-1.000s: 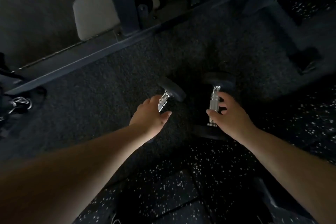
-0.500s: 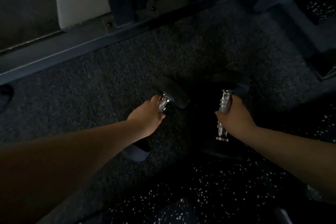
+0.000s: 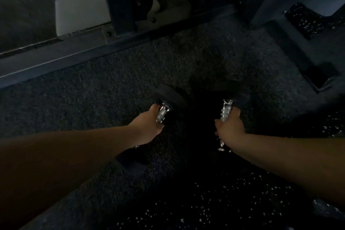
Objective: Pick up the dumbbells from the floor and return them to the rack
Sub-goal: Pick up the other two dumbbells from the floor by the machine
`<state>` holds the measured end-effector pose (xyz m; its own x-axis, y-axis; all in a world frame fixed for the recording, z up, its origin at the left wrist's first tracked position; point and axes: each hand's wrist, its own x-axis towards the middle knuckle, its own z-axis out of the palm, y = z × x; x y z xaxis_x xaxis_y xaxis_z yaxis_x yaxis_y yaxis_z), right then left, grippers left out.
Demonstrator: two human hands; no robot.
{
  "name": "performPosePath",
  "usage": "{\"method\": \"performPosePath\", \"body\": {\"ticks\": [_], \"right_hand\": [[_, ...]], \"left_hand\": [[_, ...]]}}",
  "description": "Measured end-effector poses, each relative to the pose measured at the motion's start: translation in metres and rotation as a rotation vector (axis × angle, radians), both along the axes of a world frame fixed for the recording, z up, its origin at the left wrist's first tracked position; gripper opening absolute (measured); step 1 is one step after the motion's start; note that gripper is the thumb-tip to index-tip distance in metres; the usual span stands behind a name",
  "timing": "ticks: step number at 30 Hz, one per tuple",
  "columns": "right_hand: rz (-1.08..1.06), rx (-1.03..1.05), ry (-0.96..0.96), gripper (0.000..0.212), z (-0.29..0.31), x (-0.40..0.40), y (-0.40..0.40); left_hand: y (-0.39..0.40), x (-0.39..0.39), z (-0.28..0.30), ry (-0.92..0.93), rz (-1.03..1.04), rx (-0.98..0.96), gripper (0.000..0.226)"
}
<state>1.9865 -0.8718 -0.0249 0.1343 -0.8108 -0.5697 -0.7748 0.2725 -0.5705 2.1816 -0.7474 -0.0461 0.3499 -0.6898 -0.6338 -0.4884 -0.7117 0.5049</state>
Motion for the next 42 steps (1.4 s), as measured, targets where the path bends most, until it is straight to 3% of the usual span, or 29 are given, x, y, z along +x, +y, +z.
{"method": "performPosePath", "body": {"ticks": [11,22,34,42], "right_hand": [[0.000,0.027,-0.034,0.049,0.011,0.002,0.000],[0.030,0.026,-0.124,0.052,0.030,0.010,0.019],[0.037,0.035,-0.145,0.050,0.127,-0.031,0.032],[-0.016,-0.009,-0.068,0.043,0.246,-0.065,0.034]], "left_hand": [[-0.006,0.001,0.005,0.049,0.032,-0.006,0.052],[-0.004,-0.007,0.029,0.077,0.303,-0.121,0.036],[0.025,-0.043,0.144,0.035,0.450,-0.099,0.041],[0.004,-0.078,0.267,-0.019,0.330,-0.124,0.033]]}}
